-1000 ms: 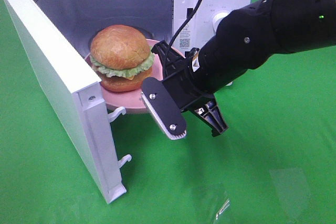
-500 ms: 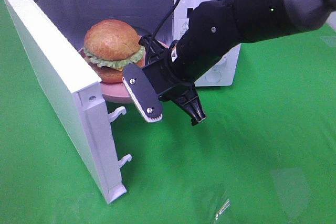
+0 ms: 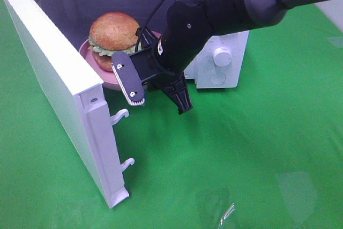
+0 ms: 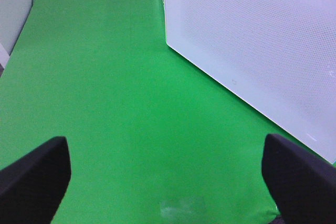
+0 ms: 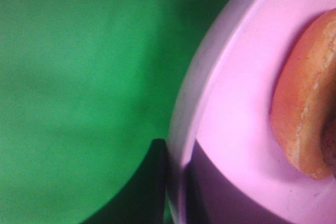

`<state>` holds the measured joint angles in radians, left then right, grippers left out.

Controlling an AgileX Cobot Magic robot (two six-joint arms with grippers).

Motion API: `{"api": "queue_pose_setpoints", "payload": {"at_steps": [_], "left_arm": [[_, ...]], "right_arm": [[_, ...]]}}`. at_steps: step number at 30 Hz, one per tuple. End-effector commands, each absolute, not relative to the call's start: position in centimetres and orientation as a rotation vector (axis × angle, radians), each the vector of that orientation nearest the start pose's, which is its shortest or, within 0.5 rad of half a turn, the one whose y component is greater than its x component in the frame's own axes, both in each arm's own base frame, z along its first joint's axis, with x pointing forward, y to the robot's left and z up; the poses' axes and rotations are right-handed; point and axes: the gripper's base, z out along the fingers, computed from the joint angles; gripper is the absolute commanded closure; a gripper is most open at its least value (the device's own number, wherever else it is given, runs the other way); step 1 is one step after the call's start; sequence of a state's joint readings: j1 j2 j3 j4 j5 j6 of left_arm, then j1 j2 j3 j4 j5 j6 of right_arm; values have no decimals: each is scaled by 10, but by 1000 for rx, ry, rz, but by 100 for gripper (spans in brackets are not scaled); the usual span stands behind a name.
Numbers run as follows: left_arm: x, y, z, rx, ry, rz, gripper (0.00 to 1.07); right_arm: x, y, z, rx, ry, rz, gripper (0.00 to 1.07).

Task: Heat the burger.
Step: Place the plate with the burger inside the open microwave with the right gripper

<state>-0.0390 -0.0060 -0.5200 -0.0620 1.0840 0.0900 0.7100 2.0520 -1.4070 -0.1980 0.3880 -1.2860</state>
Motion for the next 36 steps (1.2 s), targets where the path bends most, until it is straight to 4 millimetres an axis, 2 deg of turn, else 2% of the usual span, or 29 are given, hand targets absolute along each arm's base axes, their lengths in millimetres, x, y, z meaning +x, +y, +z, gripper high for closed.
{"api": "queue_pose_setpoints", "payload": {"at_steps": [1,15,28,36], "left_arm": [[-11,-4,281,138,2007,-43,16],[-11,-4,281,138,2007,-39,16],[-11,-3,281,137,2007,-15,16],[-11,-1,281,135,2008,10,16]], "right_arm": [[348,292,183,-2164,1170,-431,107],[380,313,177,-2109,1244,-466,107],[394,323,159,-2109,1308,-470,107],[398,323,159,-2085,1327,-475,107]]}}
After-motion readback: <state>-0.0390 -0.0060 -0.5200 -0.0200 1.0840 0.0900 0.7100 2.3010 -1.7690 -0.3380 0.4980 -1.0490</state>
